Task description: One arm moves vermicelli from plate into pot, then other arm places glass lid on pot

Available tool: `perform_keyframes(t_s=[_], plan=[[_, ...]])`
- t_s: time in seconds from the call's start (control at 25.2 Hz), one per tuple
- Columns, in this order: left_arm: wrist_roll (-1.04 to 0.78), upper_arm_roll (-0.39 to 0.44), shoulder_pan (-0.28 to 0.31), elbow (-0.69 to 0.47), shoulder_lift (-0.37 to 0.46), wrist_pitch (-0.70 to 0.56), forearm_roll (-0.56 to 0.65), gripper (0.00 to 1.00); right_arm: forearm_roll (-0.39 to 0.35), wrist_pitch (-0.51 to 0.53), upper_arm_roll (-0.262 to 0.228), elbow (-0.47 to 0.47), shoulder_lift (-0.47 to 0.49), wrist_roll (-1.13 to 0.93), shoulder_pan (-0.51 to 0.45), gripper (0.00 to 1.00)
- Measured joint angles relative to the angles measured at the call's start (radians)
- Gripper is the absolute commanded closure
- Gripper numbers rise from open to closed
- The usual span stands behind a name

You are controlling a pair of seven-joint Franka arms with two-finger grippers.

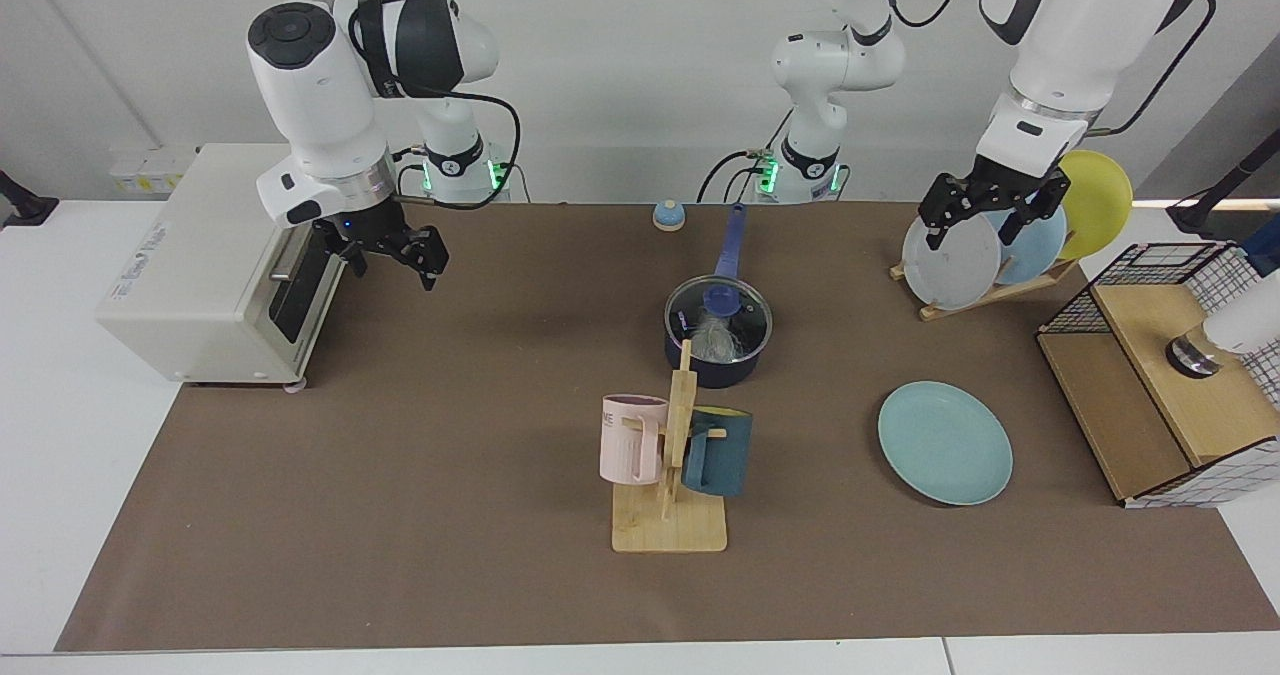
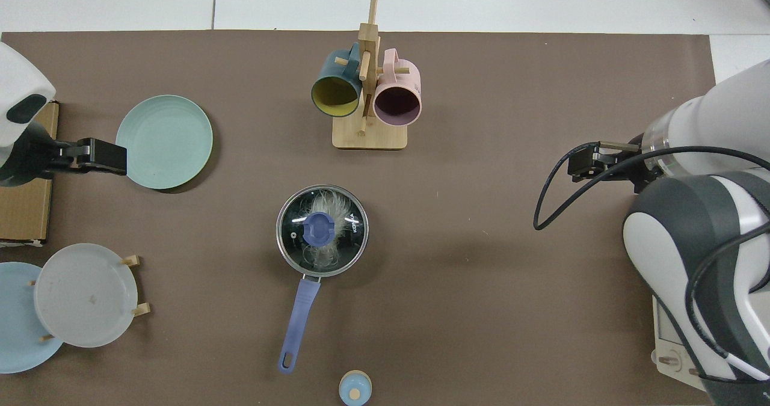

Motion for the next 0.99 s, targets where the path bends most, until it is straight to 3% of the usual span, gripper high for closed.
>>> perform_keyframes(t_s=[0.48, 0.99], plan=[[0.0, 0.0, 0.0, 0.0, 0.0, 0.0, 0.0, 0.0, 0.001, -0.021, -0.015, 0.005, -0.055, -0.055, -0.023, 0.0], [0.0, 0.0, 0.0, 0.0, 0.0, 0.0, 0.0, 0.0, 0.053, -0.027, -0.034, 0.002, -0.065, -0.121, -0.026, 0.0]])
